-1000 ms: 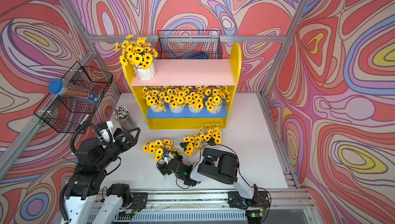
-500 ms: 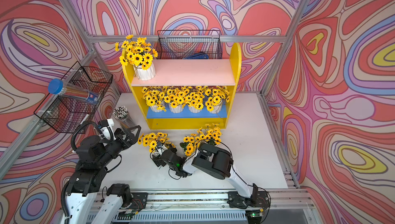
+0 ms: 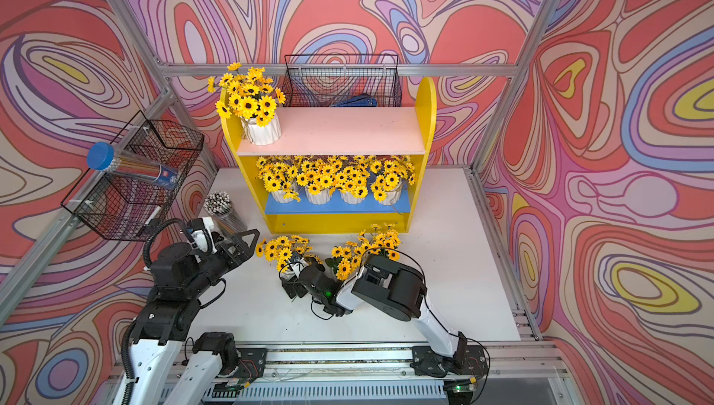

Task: Take the sunflower pots off the shelves
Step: Place the sunflower pot at the center of the board.

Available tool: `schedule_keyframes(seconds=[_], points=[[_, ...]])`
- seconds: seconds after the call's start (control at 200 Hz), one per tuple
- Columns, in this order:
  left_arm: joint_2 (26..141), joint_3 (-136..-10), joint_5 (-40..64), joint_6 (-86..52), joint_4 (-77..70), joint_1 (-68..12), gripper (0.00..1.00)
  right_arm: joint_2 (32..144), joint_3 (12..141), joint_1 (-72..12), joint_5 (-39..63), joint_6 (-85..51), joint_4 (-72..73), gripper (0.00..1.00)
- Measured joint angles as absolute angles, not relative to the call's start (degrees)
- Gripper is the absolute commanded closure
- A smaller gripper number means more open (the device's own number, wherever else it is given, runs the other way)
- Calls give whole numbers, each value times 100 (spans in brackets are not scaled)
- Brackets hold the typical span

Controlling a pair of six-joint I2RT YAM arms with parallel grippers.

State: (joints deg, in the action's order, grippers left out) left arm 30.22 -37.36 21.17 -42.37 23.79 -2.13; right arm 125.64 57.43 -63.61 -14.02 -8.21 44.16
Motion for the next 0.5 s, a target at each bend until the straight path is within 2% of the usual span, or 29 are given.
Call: schedule_keyframes(seconds=[0.275, 0.501], points=[[2963, -3319, 1662, -4683, 3297, -239, 10, 12564, 5771, -6292, -1234, -998, 4412, 2], [2829, -2799, 1415, -5203, 3658, -565, 22, 12643, 5924, -6281, -1262, -1081, 4346, 2]])
